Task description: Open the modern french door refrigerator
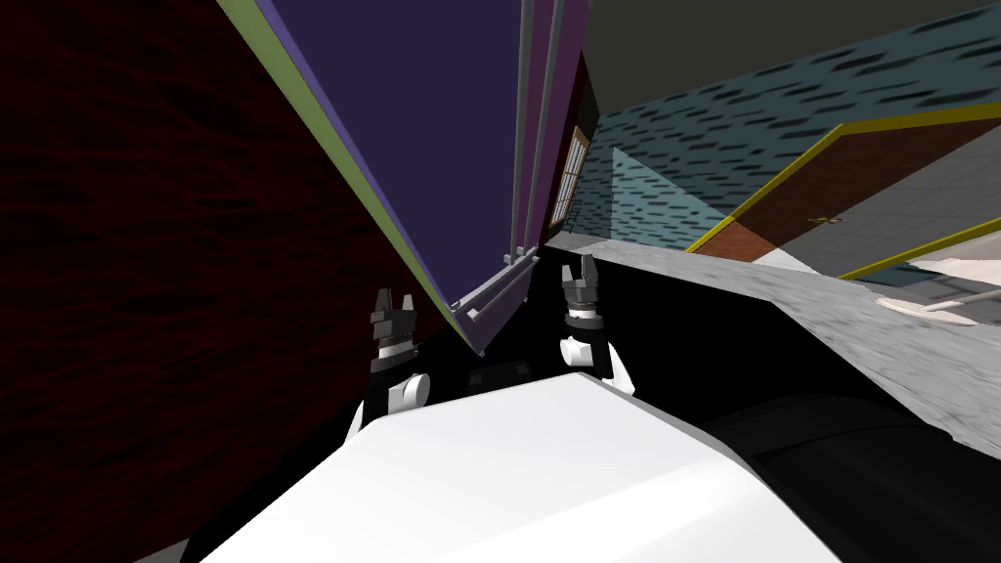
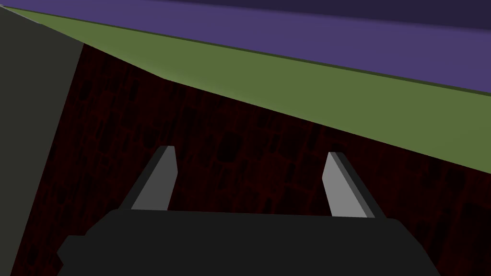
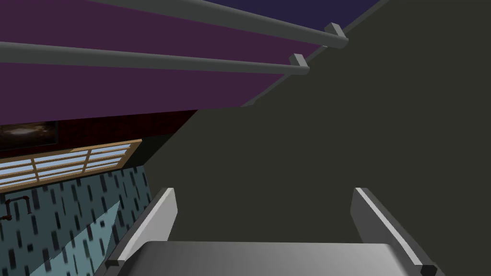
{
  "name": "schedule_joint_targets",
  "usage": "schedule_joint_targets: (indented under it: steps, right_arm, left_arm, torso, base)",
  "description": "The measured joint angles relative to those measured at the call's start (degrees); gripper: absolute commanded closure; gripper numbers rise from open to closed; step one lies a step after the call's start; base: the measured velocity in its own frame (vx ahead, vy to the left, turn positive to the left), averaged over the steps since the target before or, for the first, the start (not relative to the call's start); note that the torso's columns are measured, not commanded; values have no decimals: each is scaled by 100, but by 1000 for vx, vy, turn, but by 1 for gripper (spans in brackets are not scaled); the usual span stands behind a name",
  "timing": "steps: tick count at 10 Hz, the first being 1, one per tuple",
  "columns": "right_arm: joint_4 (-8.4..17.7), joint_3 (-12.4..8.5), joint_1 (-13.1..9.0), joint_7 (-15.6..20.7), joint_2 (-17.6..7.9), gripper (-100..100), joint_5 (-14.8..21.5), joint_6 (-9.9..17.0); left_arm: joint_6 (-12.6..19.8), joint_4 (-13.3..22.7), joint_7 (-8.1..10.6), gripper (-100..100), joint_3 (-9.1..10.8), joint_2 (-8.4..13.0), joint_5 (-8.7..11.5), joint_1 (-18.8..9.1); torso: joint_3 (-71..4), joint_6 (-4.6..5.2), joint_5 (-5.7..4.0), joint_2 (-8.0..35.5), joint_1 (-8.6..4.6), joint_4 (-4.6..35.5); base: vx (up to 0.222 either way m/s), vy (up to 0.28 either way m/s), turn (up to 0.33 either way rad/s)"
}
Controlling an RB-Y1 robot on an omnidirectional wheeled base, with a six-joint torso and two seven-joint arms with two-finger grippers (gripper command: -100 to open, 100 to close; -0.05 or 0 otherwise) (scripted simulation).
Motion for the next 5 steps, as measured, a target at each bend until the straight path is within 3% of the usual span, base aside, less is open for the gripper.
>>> schedule_joint_targets:
  steps: [2,5]
  right_arm:
    - [0,0,0,0,0,0,0,0]
    - [-1,0,0,0,0,0,0,0]
  left_arm:
    - [0,0,0,0,0,0,0,0]
    - [0,-1,0,0,0,0,0,0]
  torso:
    - [-1200,0,0,597,0,600]
    - [-3692,0,0,1845,0,1846]
  base:
    - [0,0,0]
    - [0,0,0]
